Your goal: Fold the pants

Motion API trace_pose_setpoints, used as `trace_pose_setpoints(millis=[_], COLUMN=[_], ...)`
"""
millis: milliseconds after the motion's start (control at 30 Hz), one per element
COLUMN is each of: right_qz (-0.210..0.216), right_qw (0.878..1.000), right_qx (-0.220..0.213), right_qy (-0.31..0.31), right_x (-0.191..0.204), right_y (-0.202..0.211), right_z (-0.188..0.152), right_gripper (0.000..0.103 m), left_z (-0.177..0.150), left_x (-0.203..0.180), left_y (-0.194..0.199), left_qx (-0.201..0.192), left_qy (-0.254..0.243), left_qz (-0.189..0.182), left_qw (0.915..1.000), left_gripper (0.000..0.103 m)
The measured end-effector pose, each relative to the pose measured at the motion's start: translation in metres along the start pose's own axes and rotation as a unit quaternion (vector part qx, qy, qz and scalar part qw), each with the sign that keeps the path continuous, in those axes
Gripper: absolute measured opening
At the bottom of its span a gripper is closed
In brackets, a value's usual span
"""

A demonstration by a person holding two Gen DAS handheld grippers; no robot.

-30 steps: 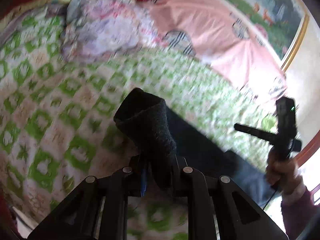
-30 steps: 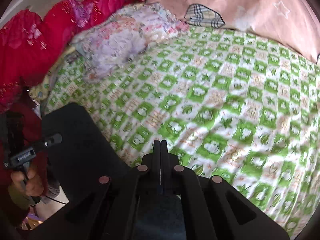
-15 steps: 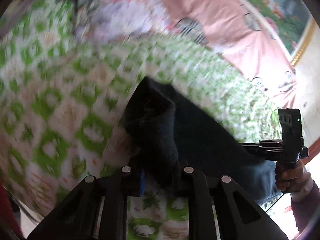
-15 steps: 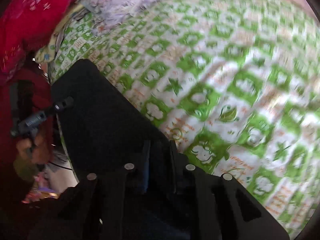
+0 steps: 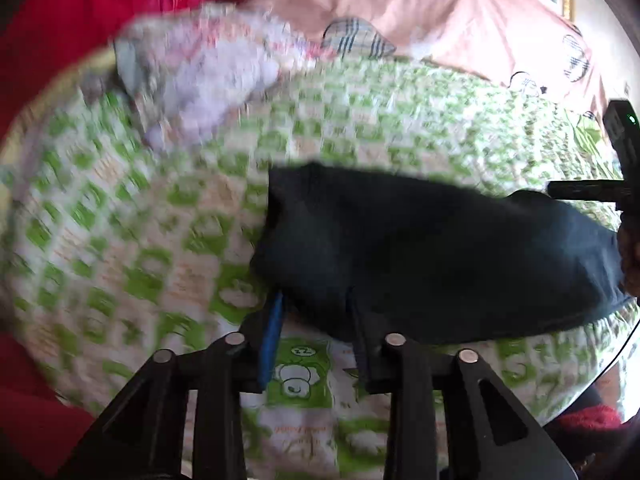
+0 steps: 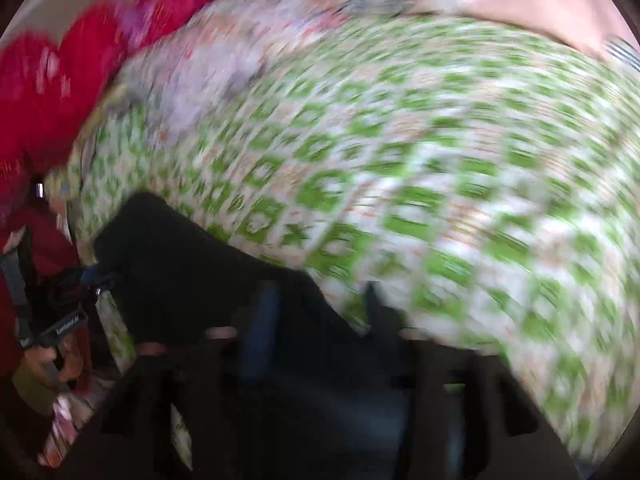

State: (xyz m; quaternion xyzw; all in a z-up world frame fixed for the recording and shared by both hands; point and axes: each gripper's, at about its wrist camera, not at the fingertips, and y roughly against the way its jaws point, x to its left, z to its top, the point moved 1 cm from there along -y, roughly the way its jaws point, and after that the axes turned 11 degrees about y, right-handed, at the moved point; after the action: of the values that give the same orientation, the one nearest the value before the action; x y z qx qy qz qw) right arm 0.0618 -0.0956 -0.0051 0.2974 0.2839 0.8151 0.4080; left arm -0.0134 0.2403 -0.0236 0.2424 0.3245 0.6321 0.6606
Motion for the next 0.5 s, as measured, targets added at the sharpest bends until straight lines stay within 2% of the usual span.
trace_pose_setpoints(millis=[33,100,167,233,333,433,500], right_qz=[0.002,-0.006,-0.028,-0.05,-0.077,-0.097,-0.108], right_qw=[1.0,0.998,0.995,0.992,0.983,0.975,0.971], right_qx=[-0.026,-0.043,-0.055,-0.062,-0.075,-0.082,-0.082], right_qy=[-0.015,-0.042,-0.073,-0.1,-0.149,-0.183,-0.199], right_x=[-0.008,-0.021,-0.032,-0.041,-0.05,-0.057,-0.061], right_y=[0.025,0.058,0.088,0.112,0.148,0.177,0.19], right_z=[-0.013,-0.038,-0.068,-0.095,-0.14,-0.173,-0.189], right_gripper=[0.071,0.071,0.071,0.071,0.071,0.071,0.071], left_z=[0.003,0.01,0.015,0.014,0.003,-0.022,-0.049], left_x=[-0.006,-0.028,-0.057,-0.091,-0.152,-0.213,-0.25], left_y=[0.012,0.033,0.038,0.036,0.022,0.013,0.012], left_qx=[-0.012,-0.035,-0.039,-0.034,-0.014,0.018,0.04], left_qy=[-0.014,-0.05,-0.085,-0.125,-0.191,-0.275,-0.345], left_qz=[-0.011,-0.04,-0.07,-0.104,-0.152,-0.199,-0.226], left_qw=[0.9998,0.9973,0.9932,0.9861,0.9697,0.9405,0.9099], left_gripper=[0.044,0.052,0.055,0.055,0.055,0.055,0.055])
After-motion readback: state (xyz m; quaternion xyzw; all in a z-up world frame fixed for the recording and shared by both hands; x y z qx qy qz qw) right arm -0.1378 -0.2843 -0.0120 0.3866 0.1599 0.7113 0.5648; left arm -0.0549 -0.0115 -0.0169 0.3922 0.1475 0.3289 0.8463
